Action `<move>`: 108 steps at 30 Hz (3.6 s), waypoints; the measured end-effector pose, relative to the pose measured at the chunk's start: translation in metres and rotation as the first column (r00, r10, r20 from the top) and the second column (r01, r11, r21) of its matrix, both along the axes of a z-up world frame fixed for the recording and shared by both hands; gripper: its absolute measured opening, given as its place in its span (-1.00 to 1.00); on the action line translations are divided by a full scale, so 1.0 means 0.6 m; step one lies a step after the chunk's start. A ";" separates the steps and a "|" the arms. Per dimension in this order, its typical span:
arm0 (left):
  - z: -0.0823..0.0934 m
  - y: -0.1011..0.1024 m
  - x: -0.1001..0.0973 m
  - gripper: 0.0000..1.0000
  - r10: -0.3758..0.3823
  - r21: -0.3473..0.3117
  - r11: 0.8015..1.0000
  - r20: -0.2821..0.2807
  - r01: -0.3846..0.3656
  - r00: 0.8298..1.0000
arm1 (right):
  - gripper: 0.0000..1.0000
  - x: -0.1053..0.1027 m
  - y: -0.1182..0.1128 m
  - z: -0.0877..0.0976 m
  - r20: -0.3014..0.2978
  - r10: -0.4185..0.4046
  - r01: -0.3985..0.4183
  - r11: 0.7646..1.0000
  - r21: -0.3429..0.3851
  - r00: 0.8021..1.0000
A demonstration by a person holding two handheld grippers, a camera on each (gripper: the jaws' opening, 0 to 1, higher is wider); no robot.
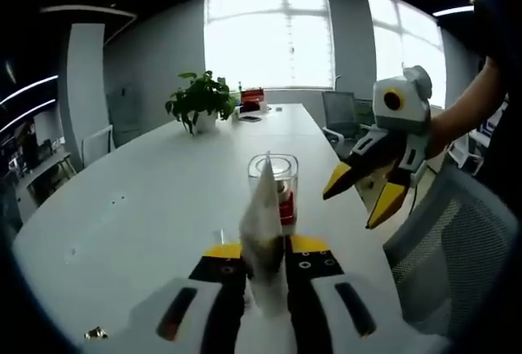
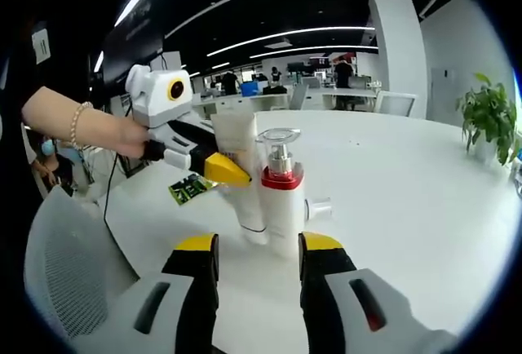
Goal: Arrange the skincare products in the storage area until every visible bottle or jar stands upright without overlapping.
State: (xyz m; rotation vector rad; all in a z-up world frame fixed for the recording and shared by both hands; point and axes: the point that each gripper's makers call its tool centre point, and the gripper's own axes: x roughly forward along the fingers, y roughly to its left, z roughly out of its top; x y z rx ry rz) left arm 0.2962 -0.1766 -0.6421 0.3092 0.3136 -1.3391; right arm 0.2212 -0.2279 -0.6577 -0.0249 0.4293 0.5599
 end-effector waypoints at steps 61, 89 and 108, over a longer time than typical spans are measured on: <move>0.241 0.118 -0.104 0.02 0.155 -0.271 0.948 -0.068 -0.168 0.986 | -0.06 -0.061 0.053 0.051 0.049 0.082 -0.082 0.997 0.004 0.995; -0.004 0.234 0.006 0.13 0.122 0.330 0.936 0.028 -0.124 0.992 | -0.06 -0.052 0.061 0.046 0.041 0.016 -0.017 1.000 0.004 0.999; -0.168 0.238 0.102 0.02 0.049 0.531 0.847 -0.016 -0.033 0.999 | -0.04 -0.094 0.008 0.119 0.105 -0.102 0.098 0.994 0.041 0.989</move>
